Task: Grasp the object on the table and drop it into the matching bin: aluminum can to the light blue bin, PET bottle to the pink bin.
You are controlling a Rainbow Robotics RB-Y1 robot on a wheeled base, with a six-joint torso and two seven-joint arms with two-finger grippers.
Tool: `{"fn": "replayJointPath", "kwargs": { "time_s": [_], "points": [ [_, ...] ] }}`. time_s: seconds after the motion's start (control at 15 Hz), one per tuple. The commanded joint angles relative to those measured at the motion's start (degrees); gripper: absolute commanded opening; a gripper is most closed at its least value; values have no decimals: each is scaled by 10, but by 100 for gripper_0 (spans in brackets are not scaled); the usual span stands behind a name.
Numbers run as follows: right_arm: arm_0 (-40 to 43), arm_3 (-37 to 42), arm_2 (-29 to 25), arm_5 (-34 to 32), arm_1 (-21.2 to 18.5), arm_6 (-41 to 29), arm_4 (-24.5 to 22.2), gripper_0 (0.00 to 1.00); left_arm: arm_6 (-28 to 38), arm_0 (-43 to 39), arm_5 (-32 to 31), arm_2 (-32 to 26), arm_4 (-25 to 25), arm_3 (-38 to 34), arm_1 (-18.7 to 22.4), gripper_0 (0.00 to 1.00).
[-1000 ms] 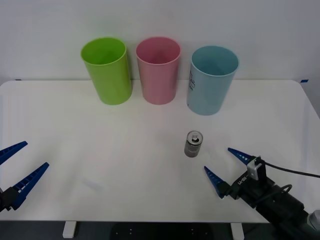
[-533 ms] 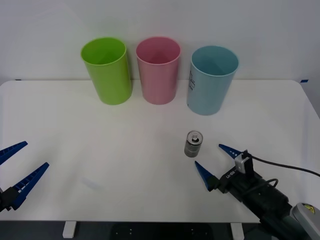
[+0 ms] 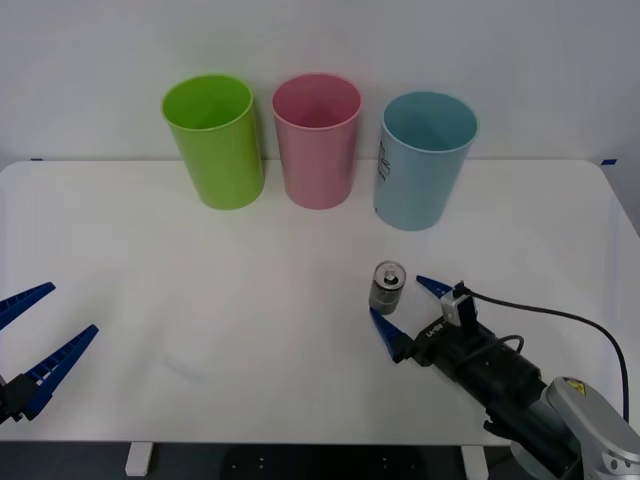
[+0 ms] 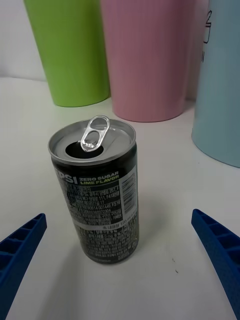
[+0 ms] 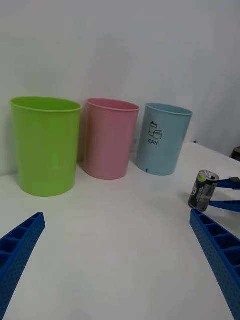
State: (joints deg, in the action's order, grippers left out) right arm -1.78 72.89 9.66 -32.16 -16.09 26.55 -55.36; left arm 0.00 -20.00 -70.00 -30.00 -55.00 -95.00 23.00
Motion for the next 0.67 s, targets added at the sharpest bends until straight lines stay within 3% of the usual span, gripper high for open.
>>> {"fn": "replayJointPath", "kwargs": {
  "time_s": [0.07,0.67],
  "points": [
    [-21,-22,0,0,10,3,-5,100,0,0,0,0,0,0,0,100],
    [-66,-69,6,11,28,8,-10,100,0,0,0,0,0,0,0,100]
  ]
}}
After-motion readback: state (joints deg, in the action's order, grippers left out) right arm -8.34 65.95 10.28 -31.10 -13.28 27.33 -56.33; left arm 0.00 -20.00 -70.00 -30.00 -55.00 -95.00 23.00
